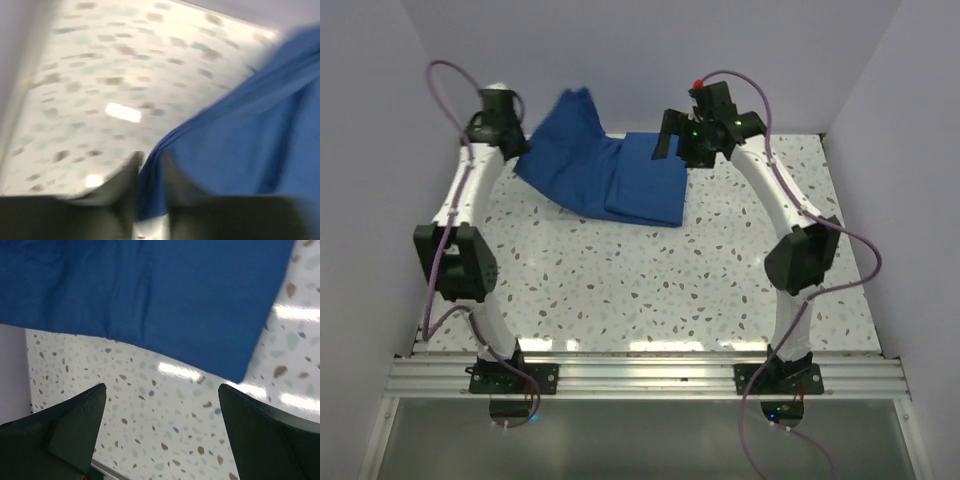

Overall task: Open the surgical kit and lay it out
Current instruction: Open the surgical kit at the center of the board.

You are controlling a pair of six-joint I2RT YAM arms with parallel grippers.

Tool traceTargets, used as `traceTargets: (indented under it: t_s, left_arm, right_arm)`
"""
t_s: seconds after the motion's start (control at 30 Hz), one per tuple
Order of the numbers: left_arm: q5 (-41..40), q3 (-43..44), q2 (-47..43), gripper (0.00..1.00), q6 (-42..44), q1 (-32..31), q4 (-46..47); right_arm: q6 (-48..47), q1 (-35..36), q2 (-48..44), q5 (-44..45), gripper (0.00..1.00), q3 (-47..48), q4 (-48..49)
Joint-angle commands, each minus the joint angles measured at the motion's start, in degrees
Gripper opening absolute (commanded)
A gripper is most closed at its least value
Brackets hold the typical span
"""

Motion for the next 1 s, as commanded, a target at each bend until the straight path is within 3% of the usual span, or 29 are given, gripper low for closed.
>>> traceTargets:
  t_s: [0.0,0.03,0.13,0.27,0.43,0.67,0.77,0.8,0.87,0.9,0.93,0.97]
  left_arm:
    - [2.4,-8.6,-5.9,0.44,-5.5,14.7,-0.8]
    - [6.1,-13.0,-6.9,0.99,-5.9,16.4,0.0]
    - [6.1,-19.1,-8.6,1.0,-6.0,17.3,1.7]
    - [9.1,-24.3,-9.3,1.0,-6.0,17.2,4.1]
    - [11.7,-27.9,-7.2,1.0,-5.4,17.1,6.9]
    - [12.8,-27.4,-2.8,1.0,-6.0,17.1,9.3]
    - [13.2,-25.2,0.9,1.0,-6.1,17.1,9.3]
    - [13.1,-24.5,1.9,1.0,-6.3,17.1,8.8]
    - [12.5,-22.2,4.7,1.0,-6.3,17.1,8.4]
    - [12.3,-20.5,6.7,1.0,-6.3,17.0,7.7]
    - [11.8,-19.7,7.7,1.0,-6.2,17.2,7.4]
    - [11.6,-18.8,9.0,1.0,-6.2,17.1,7.0]
  right_arm:
    - [-0.7,5.6,11.0,-2.8,0.98,14.6,-4.4]
    - [-0.1,6.3,13.8,-3.2,0.98,21.3,-4.9]
    - [2.6,8.9,22.9,-6.5,0.99,29.9,-3.5]
    - [5.2,11.1,27.2,-7.3,0.98,27.5,3.8]
    - [1.9,14.5,35.5,1.3,0.98,34.2,1.8]
    - [-1.9,18.1,41.9,16.0,0.95,35.4,-0.9]
    - [-2.4,18.1,44.4,20.1,0.65,37.0,-2.0]
    - [-3.3,18.0,44.8,20.8,0.47,37.1,-2.6]
    - [-4.1,17.9,45.3,21.6,0.28,36.8,-3.8]
    - [-4.1,17.7,45.1,21.2,0.12,35.9,-5.0]
    - [-4.1,17.7,44.8,21.0,0.02,35.4,-5.5]
    - [-4.0,17.5,44.3,20.7,0.0,35.1,-5.9]
